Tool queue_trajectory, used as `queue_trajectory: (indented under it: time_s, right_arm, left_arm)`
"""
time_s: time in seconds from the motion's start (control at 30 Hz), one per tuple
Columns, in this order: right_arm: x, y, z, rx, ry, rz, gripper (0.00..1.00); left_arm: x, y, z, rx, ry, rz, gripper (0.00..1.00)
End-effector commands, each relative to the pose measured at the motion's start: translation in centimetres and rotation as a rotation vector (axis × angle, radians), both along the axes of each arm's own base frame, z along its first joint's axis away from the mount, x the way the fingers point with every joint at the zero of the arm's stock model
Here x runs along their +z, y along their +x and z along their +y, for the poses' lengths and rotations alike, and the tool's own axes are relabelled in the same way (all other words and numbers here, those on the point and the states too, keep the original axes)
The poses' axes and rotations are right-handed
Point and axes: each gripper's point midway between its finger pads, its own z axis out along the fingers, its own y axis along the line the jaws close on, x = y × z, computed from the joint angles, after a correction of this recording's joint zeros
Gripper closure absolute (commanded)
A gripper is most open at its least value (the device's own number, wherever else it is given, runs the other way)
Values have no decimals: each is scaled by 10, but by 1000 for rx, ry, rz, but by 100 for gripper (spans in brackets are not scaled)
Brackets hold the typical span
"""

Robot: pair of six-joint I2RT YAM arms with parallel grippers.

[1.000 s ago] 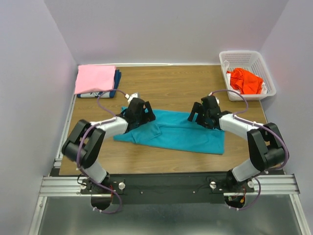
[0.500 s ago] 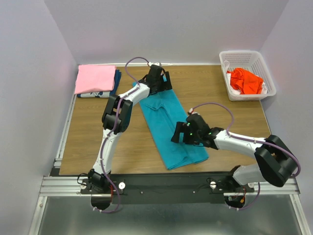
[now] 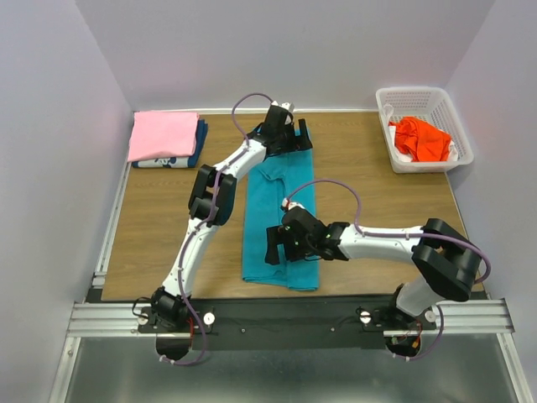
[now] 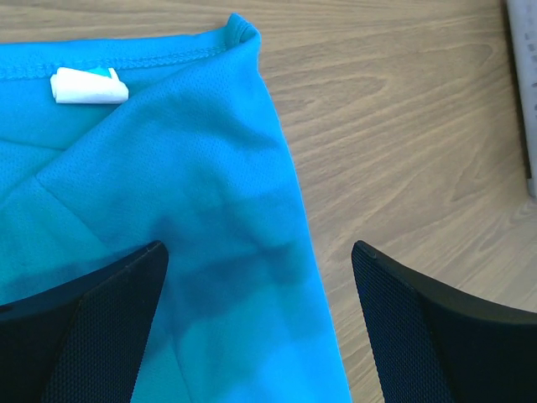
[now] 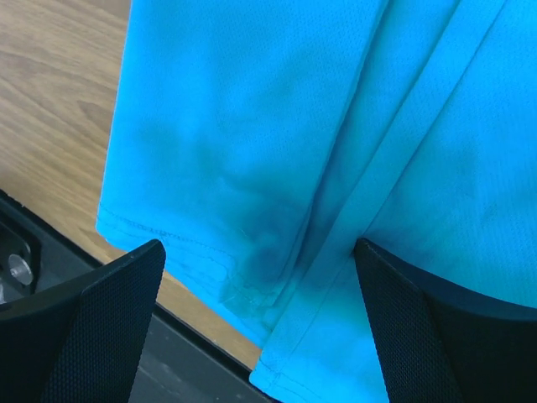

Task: Fold and stack the t-shirts
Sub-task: Fold the tshirt

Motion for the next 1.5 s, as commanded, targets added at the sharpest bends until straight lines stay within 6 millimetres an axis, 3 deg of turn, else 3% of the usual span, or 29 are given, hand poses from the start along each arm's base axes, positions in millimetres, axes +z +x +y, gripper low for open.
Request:
queue_trajectory:
  time_s: [0.0, 0.23, 0.4, 0.5, 0.57, 0.7, 0.73, 0.8, 0.83, 0.93, 0.97, 1.0, 1.03, 1.1, 1.13, 1.2, 1.27, 1.47]
  right_arm:
    - [12, 6, -5, -5, -29, -51, 0]
    - [41, 19, -15, -65, 1, -154, 0]
    - [54, 31, -35, -162, -18, -224, 0]
    - [69, 41, -52, -253, -18, -283, 0]
    - [75, 49, -67, -330, -28, -323, 0]
    - [81, 54, -79, -376, -28, -348, 0]
    - [81, 54, -81, -382, -24, -347, 0]
    - [81, 55, -84, -395, -27, -351, 0]
    - [80, 55, -85, -396, -33, -349, 0]
    - [75, 55, -87, -398, -46, -346, 0]
    - [73, 54, -87, -404, -43, -338, 0]
    - [70, 54, -89, -407, -51, -336, 0]
    - [69, 54, -90, -410, -51, -333, 0]
    - [66, 55, -98, -445, -60, -341, 0]
    - [65, 57, -103, -465, -69, -347, 0]
    - [63, 58, -108, -488, -76, -357, 0]
    - [59, 56, -112, -504, -76, -349, 0]
    - [44, 54, -120, -558, -92, -321, 0]
  left_arm:
    - [-25, -5, -10, -34, -42, 58, 2]
    - [-8, 21, -20, 48, -149, 6, 1]
    - [13, 37, -21, 84, -177, -57, 1]
    - [46, 40, -24, 61, -197, -118, 1]
    - [79, 36, -21, 49, -181, -163, 1]
    - [140, 19, 3, 70, -115, -247, 2]
    - [160, 7, 14, 87, -92, -259, 2]
    - [175, -6, 31, 110, -43, -274, 1]
    - [183, -23, 44, 125, -15, -266, 2]
    - [172, -56, 71, 156, 54, -211, 2]
    - [161, -84, 85, 160, 64, -176, 2]
    - [153, -97, 96, 192, 79, -162, 2]
    - [132, -132, 115, 205, 100, -116, 2]
    - [118, -164, 124, 240, 75, -106, 2]
    - [94, -198, 139, 245, 94, -63, 2]
    - [74, -233, 143, 251, 100, -23, 2]
    - [50, -272, 163, 277, 134, 43, 2]
    - [11, -356, 178, 257, 77, 170, 2]
